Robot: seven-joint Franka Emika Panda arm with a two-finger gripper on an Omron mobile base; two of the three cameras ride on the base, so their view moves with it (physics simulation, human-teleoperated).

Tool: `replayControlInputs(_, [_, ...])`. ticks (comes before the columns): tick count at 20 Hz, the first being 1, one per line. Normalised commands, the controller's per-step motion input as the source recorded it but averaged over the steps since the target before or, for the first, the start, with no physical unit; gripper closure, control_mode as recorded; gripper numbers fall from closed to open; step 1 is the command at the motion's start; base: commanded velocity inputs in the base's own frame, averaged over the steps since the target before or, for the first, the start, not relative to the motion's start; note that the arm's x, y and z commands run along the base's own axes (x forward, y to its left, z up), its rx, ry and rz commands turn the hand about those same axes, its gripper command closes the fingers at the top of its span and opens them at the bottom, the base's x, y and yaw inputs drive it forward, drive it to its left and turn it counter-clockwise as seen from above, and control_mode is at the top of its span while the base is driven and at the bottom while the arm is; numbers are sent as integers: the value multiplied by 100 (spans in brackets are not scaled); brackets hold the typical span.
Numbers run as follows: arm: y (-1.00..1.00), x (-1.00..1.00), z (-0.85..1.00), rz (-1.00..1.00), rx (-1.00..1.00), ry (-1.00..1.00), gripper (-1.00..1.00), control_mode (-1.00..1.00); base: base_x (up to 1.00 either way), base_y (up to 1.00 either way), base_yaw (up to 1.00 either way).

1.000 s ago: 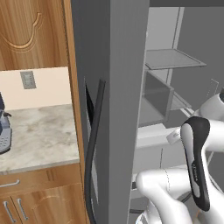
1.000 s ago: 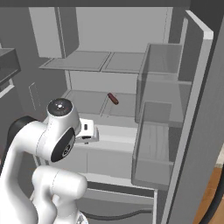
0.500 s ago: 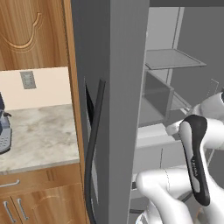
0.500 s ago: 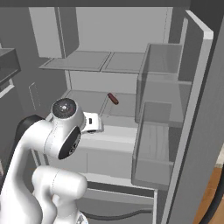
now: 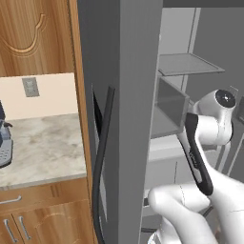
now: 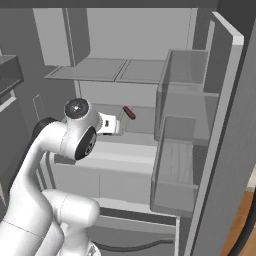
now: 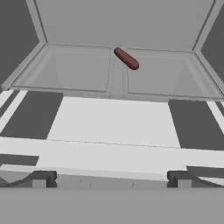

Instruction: Retrieve the sausage and cheese from the fridge and place them on the cutting board on the counter.

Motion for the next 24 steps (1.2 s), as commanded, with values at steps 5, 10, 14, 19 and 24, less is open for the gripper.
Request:
replayControlInputs(5, [0,23,12,0,8,-1,-100,-100,0,0,0])
replayControlInputs(10, [0,28,4,0,3,-12,-100,-100,0,0,0])
replayControlInputs(14, [0,59,0,0,2,-14,-100,-100,0,0,0])
replayControlInputs(19, [0,58,0,0,2,-14,-100,-100,0,0,0])
replayControlInputs(24, [-4,55,4,0,0,-5,-100,-100,0,0,0])
